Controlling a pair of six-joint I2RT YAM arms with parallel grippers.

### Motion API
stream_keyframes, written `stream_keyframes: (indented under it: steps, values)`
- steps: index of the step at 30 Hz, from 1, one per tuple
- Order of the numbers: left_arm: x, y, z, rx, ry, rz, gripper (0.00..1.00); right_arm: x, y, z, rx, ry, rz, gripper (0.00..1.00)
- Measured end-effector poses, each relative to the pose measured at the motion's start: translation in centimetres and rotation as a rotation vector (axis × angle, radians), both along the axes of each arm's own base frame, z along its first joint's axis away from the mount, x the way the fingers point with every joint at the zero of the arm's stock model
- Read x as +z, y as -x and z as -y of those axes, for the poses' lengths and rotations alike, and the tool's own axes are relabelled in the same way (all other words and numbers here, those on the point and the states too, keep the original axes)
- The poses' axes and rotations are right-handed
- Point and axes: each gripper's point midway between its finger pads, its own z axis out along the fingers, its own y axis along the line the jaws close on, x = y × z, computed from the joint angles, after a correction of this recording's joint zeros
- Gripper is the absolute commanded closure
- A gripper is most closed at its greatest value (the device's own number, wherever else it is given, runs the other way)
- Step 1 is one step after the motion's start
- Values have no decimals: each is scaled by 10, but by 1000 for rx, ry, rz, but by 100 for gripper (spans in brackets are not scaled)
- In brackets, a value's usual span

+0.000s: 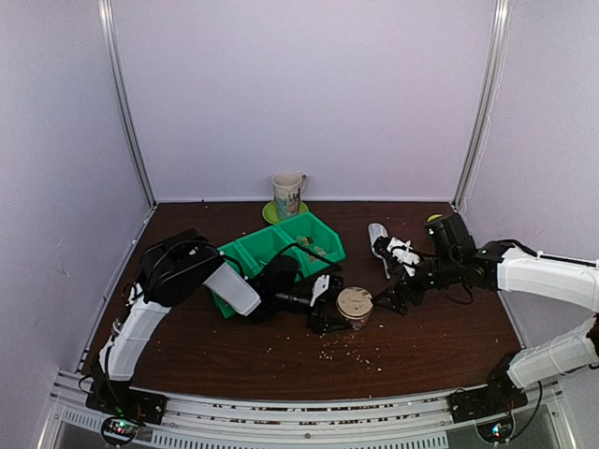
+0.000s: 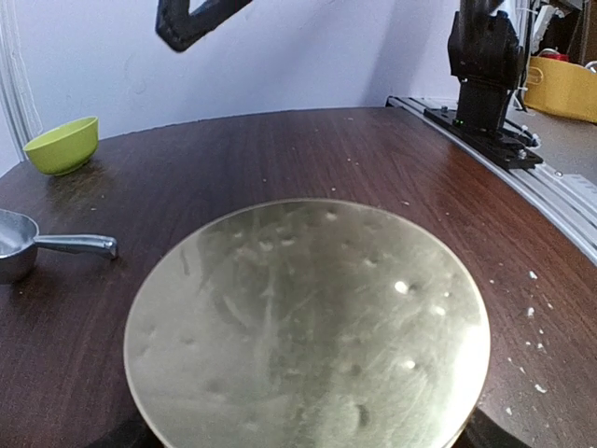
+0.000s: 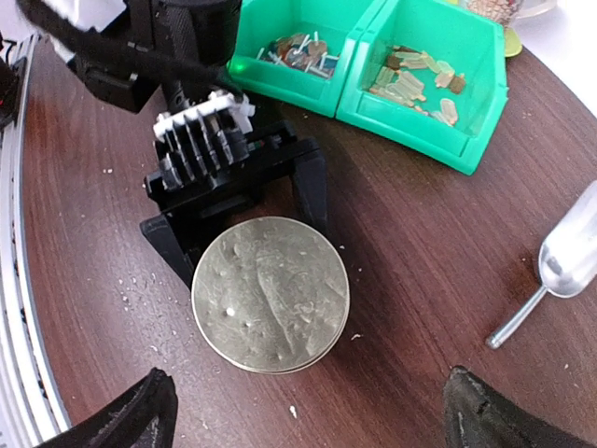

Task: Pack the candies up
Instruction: Screw the box lid onto the packing box.

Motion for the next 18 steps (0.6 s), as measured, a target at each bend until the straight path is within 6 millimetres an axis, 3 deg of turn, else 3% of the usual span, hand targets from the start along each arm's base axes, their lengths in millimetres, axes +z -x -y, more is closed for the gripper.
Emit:
stream_keyframes:
  steps: [6, 10, 14, 18]
  values:
    - [0, 3, -3, -29, 2, -7, 25, -24, 4, -20, 132, 51, 16, 0]
    - [0, 3, -3, -34, 2, -8, 24, -24, 10, -36, 211, 61, 49, 0]
    - [0, 4, -3, -39, 3, -9, 24, -22, -1, -55, 246, 80, 63, 0]
    - [0, 5, -3, -42, 4, -10, 24, -26, -6, -61, 243, 104, 58, 0]
